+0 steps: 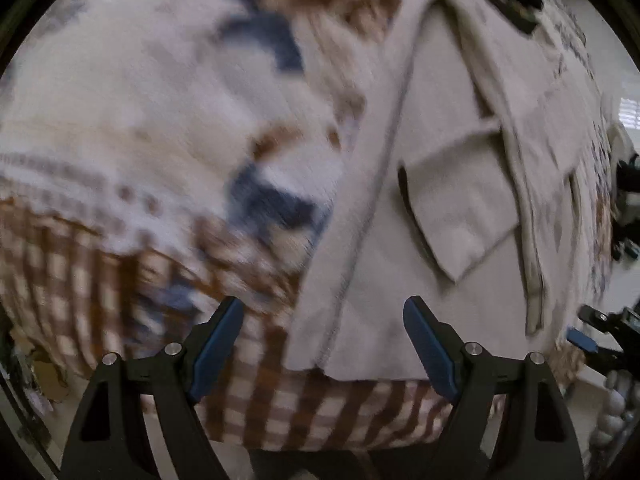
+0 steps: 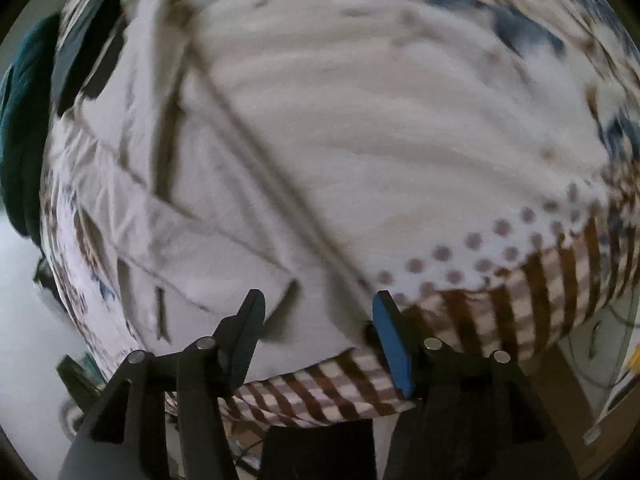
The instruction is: Fold small clothes
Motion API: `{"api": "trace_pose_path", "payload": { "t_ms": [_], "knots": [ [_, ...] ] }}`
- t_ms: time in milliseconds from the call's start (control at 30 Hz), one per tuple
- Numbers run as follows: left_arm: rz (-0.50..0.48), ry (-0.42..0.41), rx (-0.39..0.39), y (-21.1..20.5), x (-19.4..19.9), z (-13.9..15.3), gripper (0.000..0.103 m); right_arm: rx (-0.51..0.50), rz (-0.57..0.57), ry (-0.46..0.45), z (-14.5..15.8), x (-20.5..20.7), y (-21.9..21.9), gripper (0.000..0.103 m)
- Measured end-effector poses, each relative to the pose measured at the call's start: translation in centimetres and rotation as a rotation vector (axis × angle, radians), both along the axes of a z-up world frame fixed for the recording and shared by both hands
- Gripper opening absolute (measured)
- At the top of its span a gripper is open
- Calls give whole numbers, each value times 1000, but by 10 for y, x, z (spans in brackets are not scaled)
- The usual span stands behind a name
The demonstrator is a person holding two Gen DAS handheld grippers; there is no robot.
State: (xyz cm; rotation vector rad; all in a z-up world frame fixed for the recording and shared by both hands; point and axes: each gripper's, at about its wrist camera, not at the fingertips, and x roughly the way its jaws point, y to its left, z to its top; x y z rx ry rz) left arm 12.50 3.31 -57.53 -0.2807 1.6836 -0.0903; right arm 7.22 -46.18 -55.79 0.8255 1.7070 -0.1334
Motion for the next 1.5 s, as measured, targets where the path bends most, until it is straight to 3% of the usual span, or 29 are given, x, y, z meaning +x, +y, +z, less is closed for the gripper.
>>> {"api": "trace_pose_path", "payload": {
  "t_ms": [67,100,167,200,300,367,533,733,833,933,1000,1067,1100,1133,1167,1200,1233,1367,1500],
  "knots": [
    [31,29,-46,-2,-3,-11,78,38,-18,32,-14,-14,-15,58],
    [43,25,-56,-1,-6,-12,71,55,-14,48,-22,-20,-20,58],
    [52,5,-62,2,-10,-10,13,85,10,71,-31,-26,-26,58],
    [57,7,-77,4,-13,-9,8,95,17,79,-34,-28,-25,57],
    [82,-5,-96,15,-18,3,6,81,38,90,-30,-43,-40,15],
    [104,-4,-111,19,-24,13,5,84,35,87,-23,-43,-42,8],
    [196,2,-191,32,-7,47,4,134,-5,54,9,-43,-74,6],
    [279,-87,-262,27,53,82,4,196,-79,-34,55,-12,-115,5],
    [291,-149,-261,19,98,79,5,204,-99,-92,68,33,-140,5],
    [302,-195,-260,9,154,58,8,183,-110,-158,67,89,-155,5],
    [314,-196,-271,8,195,40,9,174,-114,-185,61,128,-137,8],
    [350,-171,-309,12,213,30,16,167,-128,-206,54,159,-130,17],
    [376,-175,-336,16,216,33,19,167,-136,-219,55,164,-134,36],
    [398,-186,-364,20,215,37,32,165,-144,-239,62,168,-136,50],
    [409,-198,-387,25,215,40,43,146,-138,-265,62,176,-115,53],
    [413,-218,-405,30,213,44,61,126,-127,-280,65,178,-117,54],
    [414,-233,-405,32,214,47,65,108,-114,-290,68,177,-113,56],
    [283,-229,-269,31,211,37,65,32,-3,-262,56,179,-93,56],
    [179,-199,-240,13,217,13,64,20,56,-210,27,183,-75,56]
  ]
}}
